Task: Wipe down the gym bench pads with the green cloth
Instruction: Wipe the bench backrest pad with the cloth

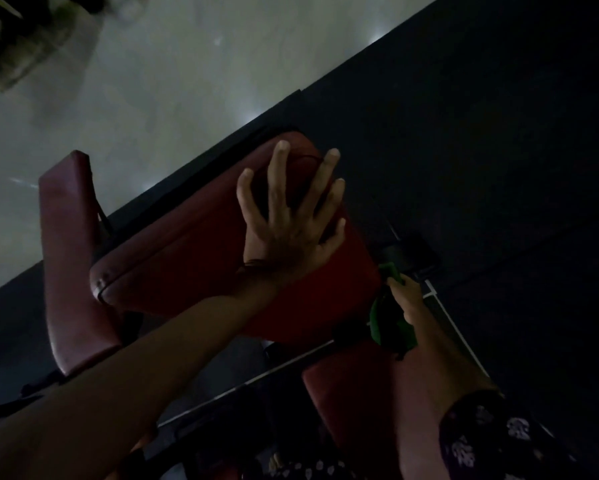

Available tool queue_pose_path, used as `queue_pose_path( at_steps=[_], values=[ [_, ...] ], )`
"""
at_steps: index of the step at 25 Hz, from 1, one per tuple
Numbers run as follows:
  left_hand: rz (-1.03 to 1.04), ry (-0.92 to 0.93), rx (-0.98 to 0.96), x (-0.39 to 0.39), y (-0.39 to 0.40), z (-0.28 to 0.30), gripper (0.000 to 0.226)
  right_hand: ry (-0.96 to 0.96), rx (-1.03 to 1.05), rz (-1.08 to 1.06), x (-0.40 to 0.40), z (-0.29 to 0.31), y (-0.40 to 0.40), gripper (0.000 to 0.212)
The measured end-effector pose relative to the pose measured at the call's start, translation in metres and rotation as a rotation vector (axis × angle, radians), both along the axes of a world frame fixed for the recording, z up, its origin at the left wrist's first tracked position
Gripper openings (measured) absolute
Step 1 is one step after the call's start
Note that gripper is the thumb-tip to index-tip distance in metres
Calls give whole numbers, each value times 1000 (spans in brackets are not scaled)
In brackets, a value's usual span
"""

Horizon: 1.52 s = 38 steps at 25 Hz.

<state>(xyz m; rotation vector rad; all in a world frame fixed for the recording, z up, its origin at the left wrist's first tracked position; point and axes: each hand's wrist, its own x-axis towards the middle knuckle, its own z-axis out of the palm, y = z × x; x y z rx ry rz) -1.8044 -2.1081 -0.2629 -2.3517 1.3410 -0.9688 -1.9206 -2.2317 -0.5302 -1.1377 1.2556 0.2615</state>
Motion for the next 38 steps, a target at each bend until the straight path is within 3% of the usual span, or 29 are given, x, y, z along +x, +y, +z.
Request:
queue_pose_path(
  at_steps=[3, 7, 10, 13, 18, 20, 23, 27, 35, 38],
  values=[
    [15, -27, 19, 1, 0, 6, 48, -109, -77, 42, 1, 46, 0, 10],
    [84, -92, 122, -3, 0, 6, 55, -270, -149, 42, 11, 125, 1, 17],
    [88, 28, 143, -8, 5, 15, 53, -340, -160, -35, 13, 177, 10, 11],
    [111, 138, 140, -19, 10, 35, 58, -279, -188, -13, 15, 215, 20, 9],
    [-36, 619, -6, -19, 38, 73, 67, -449, -310, -33, 30, 271, 27, 11],
    [-21, 654, -21, -18, 61, 79, 72, -451, -337, -38, 27, 282, 31, 12],
    [177, 673, -43, -17, 109, 80, 79, -483, -396, -46, 30, 298, 37, 8],
    [329, 699, -184, -11, 168, 75, 83, -518, -620, -110, 49, 335, 48, 16],
    [248, 866, -423, -20, 193, 52, 92, -165, -1449, 366, 66, 371, 91, 37],
    [226, 864, -493, -18, 194, 49, 84, -224, -1599, 713, 81, 380, 118, 40]
  ],
)
